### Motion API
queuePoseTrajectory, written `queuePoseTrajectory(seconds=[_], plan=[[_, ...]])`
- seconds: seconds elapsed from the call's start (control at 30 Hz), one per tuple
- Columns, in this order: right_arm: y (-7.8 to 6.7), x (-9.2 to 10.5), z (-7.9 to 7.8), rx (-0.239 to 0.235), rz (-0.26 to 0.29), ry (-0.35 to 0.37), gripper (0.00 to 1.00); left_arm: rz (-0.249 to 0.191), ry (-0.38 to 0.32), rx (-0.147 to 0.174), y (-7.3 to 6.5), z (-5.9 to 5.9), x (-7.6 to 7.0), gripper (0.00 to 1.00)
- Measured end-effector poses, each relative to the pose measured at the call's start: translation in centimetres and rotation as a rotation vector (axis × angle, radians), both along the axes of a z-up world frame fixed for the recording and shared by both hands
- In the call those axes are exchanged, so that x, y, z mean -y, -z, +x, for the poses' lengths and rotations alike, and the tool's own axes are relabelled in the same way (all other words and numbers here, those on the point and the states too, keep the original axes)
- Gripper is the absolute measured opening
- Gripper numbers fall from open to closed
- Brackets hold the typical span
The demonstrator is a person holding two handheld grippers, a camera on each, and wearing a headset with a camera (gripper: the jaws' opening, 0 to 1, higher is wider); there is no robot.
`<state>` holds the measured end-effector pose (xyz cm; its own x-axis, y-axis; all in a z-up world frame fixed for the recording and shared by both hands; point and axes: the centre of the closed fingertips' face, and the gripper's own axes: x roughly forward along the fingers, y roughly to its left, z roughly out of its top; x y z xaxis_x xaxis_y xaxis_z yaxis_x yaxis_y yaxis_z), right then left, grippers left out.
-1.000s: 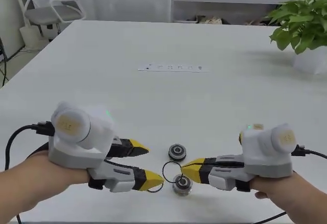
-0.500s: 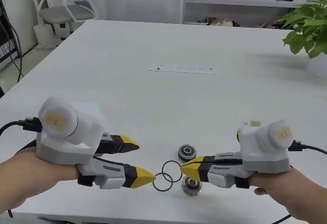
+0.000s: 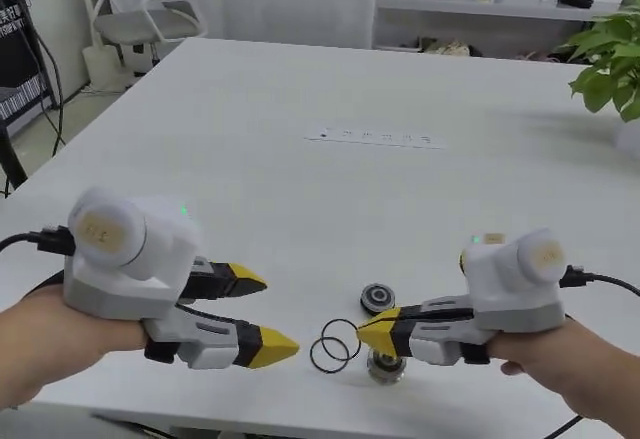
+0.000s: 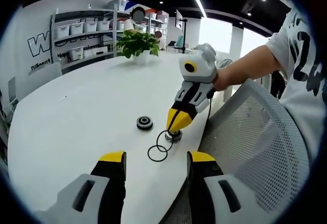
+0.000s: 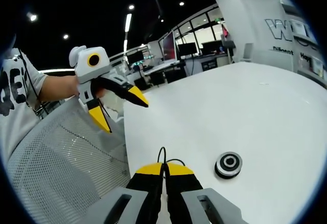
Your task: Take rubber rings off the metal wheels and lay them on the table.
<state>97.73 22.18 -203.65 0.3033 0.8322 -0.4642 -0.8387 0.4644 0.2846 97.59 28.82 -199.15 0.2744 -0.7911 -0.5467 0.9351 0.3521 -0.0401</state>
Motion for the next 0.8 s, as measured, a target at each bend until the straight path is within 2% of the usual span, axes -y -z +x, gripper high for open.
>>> queuePoseTrajectory(seconds=[0.23,0.8], plan=[[0.7,-1.1,-0.2,0.003,-0.046,-0.064,0.0,-0.005,-0.019,0.007,-0.3,0.1,-0.6,0.45],[1.6,-2.6,-0.9,-0.007,-0.087,-0.137,0.0,-0.017,-0.051,0.017,-0.8,0.5,-1.5,0.45]])
